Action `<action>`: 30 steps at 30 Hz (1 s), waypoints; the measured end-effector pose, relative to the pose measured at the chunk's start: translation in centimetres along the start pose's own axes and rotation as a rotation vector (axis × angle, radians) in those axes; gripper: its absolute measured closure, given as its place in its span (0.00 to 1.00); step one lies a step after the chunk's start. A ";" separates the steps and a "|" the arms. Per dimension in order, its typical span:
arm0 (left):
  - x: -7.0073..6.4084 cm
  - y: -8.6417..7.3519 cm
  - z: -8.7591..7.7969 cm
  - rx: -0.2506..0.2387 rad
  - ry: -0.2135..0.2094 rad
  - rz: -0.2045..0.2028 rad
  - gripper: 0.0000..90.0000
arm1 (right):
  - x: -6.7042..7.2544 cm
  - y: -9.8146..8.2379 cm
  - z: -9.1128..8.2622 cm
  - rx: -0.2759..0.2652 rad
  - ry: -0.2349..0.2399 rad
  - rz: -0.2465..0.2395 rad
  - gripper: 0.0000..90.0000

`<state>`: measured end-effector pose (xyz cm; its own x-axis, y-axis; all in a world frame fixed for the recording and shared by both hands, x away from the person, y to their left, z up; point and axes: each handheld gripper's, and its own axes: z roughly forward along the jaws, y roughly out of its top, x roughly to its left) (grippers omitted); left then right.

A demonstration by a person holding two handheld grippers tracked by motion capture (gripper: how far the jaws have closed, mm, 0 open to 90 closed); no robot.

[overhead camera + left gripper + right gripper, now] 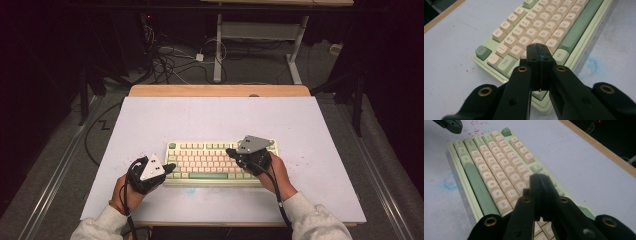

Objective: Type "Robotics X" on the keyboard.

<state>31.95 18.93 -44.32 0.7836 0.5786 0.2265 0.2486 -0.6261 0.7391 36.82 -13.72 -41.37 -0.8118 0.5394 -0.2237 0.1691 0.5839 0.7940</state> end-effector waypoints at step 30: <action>-0.8 0.7 0.6 0.000 -0.042 0.033 0.97 | 0.1 -2.7 -5.1 -0.026 -0.034 0.014 1.00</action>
<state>31.86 17.66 -44.37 0.8144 0.5352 0.2244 0.2222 -0.6447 0.7314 33.47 -18.35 -40.70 -0.7900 0.5678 -0.2313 0.1655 0.5608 0.8113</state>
